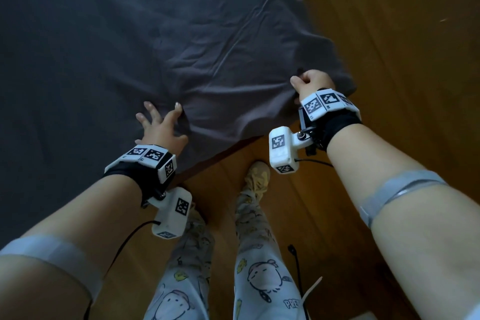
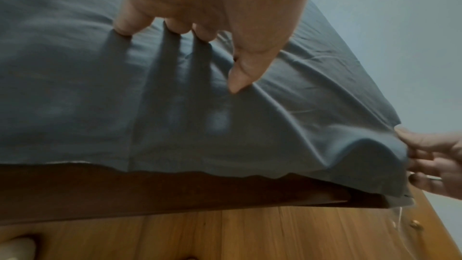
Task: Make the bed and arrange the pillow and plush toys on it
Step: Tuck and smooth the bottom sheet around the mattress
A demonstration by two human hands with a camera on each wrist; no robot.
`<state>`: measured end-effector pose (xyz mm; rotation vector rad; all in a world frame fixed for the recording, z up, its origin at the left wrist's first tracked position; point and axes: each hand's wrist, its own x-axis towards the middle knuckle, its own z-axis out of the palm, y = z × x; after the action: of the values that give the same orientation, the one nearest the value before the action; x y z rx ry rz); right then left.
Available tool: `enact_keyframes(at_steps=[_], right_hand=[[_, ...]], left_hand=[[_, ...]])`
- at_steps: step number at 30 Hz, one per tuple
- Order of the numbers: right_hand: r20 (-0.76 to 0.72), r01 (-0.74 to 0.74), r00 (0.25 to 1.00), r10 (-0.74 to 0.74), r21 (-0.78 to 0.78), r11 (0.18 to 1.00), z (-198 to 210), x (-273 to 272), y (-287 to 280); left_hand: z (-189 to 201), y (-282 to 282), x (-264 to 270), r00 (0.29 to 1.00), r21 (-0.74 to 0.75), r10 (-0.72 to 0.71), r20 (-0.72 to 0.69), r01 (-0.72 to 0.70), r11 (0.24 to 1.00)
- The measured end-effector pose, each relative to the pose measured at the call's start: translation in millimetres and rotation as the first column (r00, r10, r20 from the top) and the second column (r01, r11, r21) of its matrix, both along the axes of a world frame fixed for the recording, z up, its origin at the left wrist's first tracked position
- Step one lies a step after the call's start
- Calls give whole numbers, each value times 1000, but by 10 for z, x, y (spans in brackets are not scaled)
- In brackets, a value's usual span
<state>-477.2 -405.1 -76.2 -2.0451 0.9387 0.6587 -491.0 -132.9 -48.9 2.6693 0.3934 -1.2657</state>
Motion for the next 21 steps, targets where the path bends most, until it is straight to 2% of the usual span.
enact_keyframes(at_steps=[3,7,9,10,12,13,15,16,17,18,21], right_hand=[[46,-11,999,11,-1,1000,-35,-82,-83],[-73,14,997,-24,-133,991,-52,-341,-193],[68,-8,998,19,-164,986,4,-345,-68],[168,-75,980,106,-184,980,60,-332,54],[300,-322,872,387,-245,915,188,-328,375],[307,-460,790,531,-274,844,242,-346,552],[229,-676,629,743,-309,668,263,-440,845],[161,-743,572,804,-314,592,216,-510,931],[90,-777,549,831,-312,547,150,-580,960],[35,-777,569,821,-304,551,102,-654,944],[-70,-633,764,641,-275,724,104,-846,761]], left_hand=[[4,-53,-78,998,-4,46,33,-46,999],[-15,-103,-216,997,1,46,60,-47,999],[-35,-115,-257,997,2,31,71,-31,1000],[-41,-116,-280,997,3,26,73,-26,1000],[-47,-116,-330,997,-2,5,76,-4,1000],[-48,-110,-348,997,-11,-9,79,10,1000],[-54,-75,-398,997,-40,-37,74,40,998],[-48,-43,-422,996,-61,-58,62,61,996],[-38,-7,-448,995,-84,-85,45,88,993],[-20,27,-475,993,-108,-112,25,114,988],[53,121,-568,991,-206,-127,-44,116,972]])
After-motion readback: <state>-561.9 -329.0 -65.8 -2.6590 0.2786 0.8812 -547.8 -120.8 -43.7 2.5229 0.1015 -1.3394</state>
